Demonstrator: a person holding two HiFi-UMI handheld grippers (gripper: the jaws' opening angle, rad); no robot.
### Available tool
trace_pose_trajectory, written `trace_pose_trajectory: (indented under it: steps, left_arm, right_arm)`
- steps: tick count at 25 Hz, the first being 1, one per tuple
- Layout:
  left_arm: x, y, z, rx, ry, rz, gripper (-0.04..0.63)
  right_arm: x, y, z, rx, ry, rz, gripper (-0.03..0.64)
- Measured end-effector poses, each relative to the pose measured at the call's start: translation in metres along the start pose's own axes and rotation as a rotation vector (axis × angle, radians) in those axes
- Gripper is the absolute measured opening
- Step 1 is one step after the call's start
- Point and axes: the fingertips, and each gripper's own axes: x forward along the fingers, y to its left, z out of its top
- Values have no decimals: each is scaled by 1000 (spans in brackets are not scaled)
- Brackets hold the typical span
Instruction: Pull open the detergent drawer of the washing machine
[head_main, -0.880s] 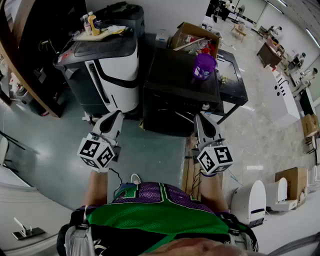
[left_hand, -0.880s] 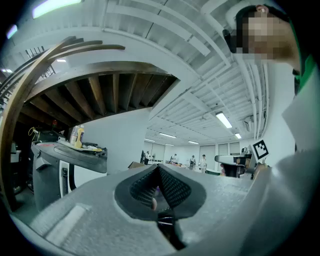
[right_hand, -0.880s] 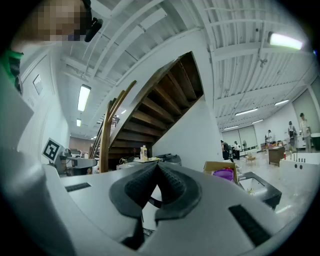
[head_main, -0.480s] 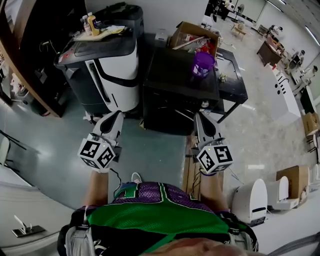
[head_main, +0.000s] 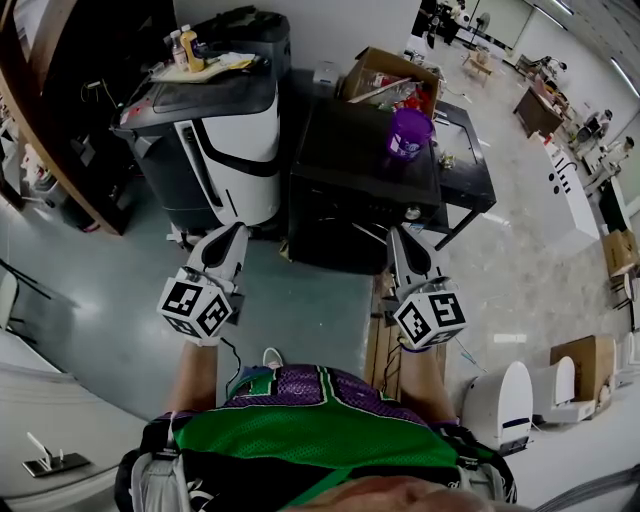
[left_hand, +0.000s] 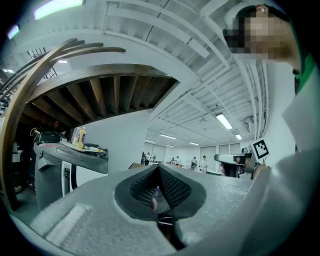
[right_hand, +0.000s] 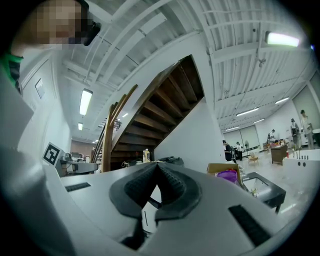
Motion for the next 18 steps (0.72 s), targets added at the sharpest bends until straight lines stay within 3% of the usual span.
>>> trace_pose_trajectory:
  steps: [18]
  left_arm:
    - [-9,93,0,-21,-15,23,15]
  right_arm:
    - [96,59,-13,-15,-5,69,0]
